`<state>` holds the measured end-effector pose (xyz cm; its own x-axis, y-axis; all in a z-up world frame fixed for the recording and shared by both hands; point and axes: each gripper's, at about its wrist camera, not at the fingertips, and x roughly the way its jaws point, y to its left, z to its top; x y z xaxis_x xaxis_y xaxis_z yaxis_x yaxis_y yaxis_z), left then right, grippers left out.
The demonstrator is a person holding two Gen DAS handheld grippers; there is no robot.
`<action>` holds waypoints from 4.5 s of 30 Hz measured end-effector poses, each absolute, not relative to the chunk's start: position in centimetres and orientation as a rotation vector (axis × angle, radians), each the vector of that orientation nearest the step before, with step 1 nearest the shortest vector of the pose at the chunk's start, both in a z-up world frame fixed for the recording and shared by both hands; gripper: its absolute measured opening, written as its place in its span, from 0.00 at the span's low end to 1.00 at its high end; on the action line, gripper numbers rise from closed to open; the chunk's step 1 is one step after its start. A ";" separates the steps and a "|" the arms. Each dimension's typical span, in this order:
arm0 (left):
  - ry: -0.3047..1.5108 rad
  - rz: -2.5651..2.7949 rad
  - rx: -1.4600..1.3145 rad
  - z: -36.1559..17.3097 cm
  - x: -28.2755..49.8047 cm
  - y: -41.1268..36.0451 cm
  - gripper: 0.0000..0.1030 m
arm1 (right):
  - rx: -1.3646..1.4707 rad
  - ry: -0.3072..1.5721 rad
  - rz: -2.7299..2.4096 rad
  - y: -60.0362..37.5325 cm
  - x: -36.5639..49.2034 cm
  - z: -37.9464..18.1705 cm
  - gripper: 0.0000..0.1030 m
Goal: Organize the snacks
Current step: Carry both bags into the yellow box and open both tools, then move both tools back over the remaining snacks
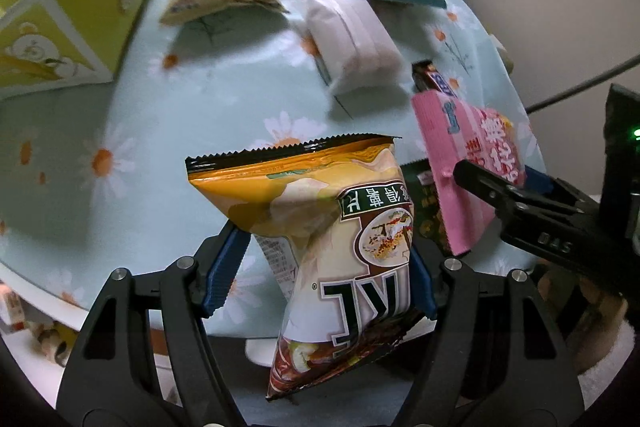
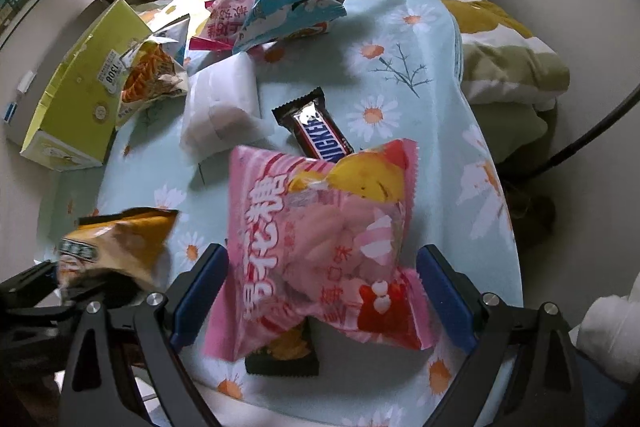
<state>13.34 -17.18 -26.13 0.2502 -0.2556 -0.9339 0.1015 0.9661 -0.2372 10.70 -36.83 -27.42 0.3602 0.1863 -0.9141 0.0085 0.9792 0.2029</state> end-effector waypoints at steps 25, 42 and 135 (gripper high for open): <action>0.996 -0.155 -0.197 -14.2 14.9 -7.3 0.66 | 0.117 1.002 0.187 -30.8 11.2 -17.1 0.68; 0.905 -0.122 -0.148 -8.1 26.1 8.6 0.66 | 0.097 0.876 0.346 -13.4 21.1 -8.9 0.68; 1.102 -0.313 -0.006 -17.3 23.8 -13.5 0.97 | 0.181 1.213 0.010 -31.7 10.5 -22.5 0.98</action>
